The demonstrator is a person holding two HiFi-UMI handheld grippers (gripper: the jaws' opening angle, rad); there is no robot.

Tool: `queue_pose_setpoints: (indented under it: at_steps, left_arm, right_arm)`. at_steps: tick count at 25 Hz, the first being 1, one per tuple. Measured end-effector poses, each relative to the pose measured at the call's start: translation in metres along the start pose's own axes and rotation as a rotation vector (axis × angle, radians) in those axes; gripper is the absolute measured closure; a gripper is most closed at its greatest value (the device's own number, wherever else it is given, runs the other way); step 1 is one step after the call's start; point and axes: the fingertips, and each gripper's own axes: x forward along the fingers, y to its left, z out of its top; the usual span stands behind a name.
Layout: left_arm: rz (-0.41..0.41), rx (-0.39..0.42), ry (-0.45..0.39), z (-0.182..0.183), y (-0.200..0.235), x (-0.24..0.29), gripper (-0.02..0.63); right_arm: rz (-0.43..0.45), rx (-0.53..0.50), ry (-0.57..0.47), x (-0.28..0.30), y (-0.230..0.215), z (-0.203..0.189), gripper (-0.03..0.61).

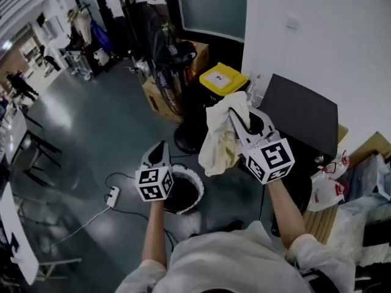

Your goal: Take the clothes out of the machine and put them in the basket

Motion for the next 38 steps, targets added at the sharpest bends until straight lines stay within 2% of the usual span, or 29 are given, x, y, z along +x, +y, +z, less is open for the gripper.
queue_pose_setpoints:
  at_steps: [5,9,15,19,23,28,38]
  left_arm:
    - [0.128,-0.020,0.000,-0.011,0.072,-0.058,0.597]
    - [0.207,-0.041,0.003,-0.021,0.123,-0.100,0.597]
    - [0.296,-0.071,0.017,-0.042,0.173,-0.144,0.597]
    - [0.361,-0.096,0.031,-0.052,0.198,-0.161,0.597]
    - [0.433,-0.127,0.050,-0.071,0.211,-0.165,0.597]
    - [0.486,-0.177,0.104,-0.107,0.223,-0.162,0.597]
    - [0.528,-0.250,0.173,-0.192,0.247,-0.135,0.597]
  right_arm:
    - [0.129,0.023,-0.033,0.047,0.077,0.010,0.509]
    - [0.197,0.046,-0.028,0.074,0.133,0.004,0.509]
    - [0.282,0.089,0.018,0.101,0.197,-0.024,0.509]
    - [0.373,0.108,0.057,0.116,0.239,-0.043,0.508]
    - [0.472,0.128,0.120,0.128,0.268,-0.084,0.508]
    - [0.556,0.155,0.232,0.138,0.297,-0.145,0.508]
    - [0.621,0.141,0.428,0.147,0.338,-0.282,0.508]
